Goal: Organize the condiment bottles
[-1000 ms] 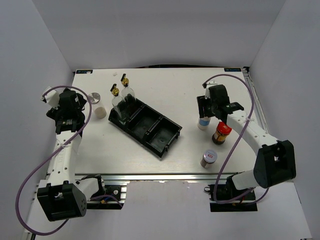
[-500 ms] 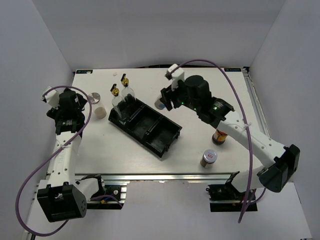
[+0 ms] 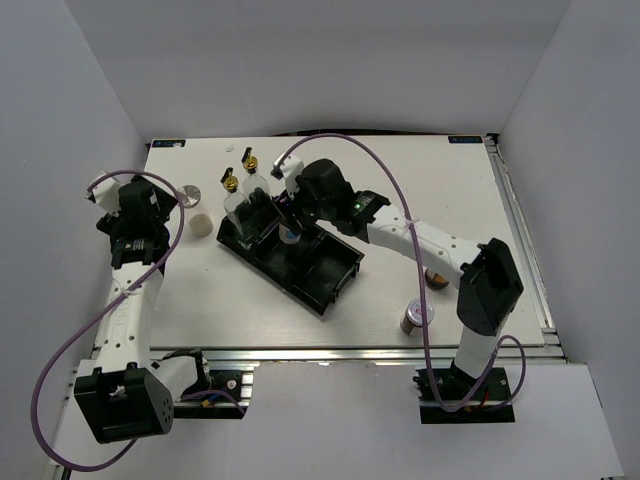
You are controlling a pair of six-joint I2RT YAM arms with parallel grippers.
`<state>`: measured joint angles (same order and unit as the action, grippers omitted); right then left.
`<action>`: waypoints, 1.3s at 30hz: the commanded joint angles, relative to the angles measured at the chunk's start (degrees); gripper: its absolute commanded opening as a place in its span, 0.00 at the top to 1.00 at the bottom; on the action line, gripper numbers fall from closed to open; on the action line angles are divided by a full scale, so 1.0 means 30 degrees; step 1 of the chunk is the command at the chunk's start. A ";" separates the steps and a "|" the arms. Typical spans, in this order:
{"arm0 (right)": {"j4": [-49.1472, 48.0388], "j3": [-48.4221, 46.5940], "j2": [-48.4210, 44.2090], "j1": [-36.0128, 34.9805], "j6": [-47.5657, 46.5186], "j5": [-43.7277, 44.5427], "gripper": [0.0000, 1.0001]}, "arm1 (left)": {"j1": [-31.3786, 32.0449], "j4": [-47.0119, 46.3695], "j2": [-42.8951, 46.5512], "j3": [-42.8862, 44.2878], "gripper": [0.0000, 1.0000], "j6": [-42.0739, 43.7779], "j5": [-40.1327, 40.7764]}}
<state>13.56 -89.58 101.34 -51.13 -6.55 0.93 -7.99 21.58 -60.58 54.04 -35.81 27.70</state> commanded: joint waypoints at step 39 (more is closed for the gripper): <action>-0.2937 0.3398 -0.4596 0.0724 0.1419 0.2415 0.10 | -0.0033 -0.0280 -0.7107 0.4308 0.02 0.0424 -0.5629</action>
<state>8.38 -82.76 91.64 -50.28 -3.81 8.71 -7.97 20.97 -80.05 63.83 -35.16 13.96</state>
